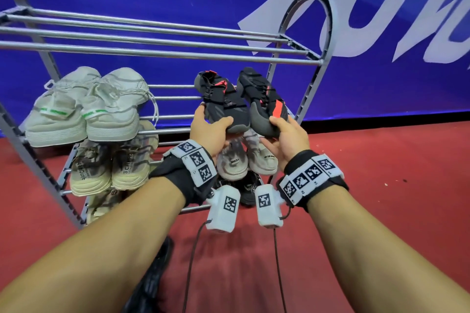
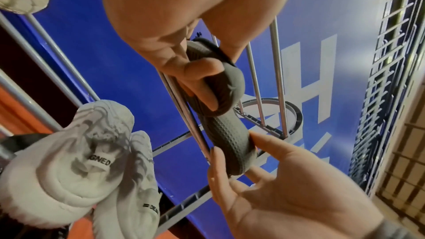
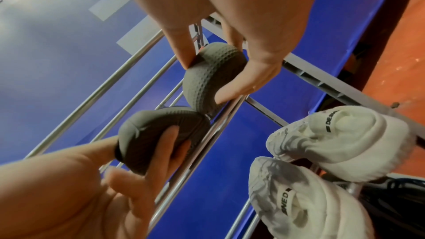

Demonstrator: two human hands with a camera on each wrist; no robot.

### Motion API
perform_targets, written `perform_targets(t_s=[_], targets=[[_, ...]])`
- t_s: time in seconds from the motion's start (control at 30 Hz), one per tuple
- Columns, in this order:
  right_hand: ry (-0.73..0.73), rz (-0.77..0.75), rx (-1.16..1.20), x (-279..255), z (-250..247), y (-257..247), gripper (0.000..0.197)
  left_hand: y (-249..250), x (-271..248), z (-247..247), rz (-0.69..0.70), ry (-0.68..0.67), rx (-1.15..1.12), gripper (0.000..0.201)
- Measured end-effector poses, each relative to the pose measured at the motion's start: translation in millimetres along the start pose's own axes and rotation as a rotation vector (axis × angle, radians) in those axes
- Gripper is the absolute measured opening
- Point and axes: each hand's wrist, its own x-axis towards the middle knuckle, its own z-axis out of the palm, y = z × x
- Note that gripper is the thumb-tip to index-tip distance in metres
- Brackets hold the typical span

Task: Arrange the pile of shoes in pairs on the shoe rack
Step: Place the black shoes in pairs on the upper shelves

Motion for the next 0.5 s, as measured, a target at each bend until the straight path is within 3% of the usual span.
perform_targets(t_s=[0.17,0.27,0.33,0.4,0.5], targets=[[0.016,-0.035,-0.049,5,-8,0,0.035,5,0,6,0.060,-0.046,0.119,0.079],[0.037,-0.015,-0.043,6,-11,3,0.042,3,-1,8,-0.044,-0.084,0.083,0.070],[0.070,0.009,-0.070,7,-10,6,0.052,-3,-7,9,-0.096,-0.070,0.034,0.083],[0.087,0.039,-0.082,5,-8,8,0.053,-9,-12,13,-0.103,-0.061,-0.011,0.088],[0.103,0.026,0.027,4,-6,7,0.049,-13,-12,19,-0.106,-0.076,-0.084,0.075]])
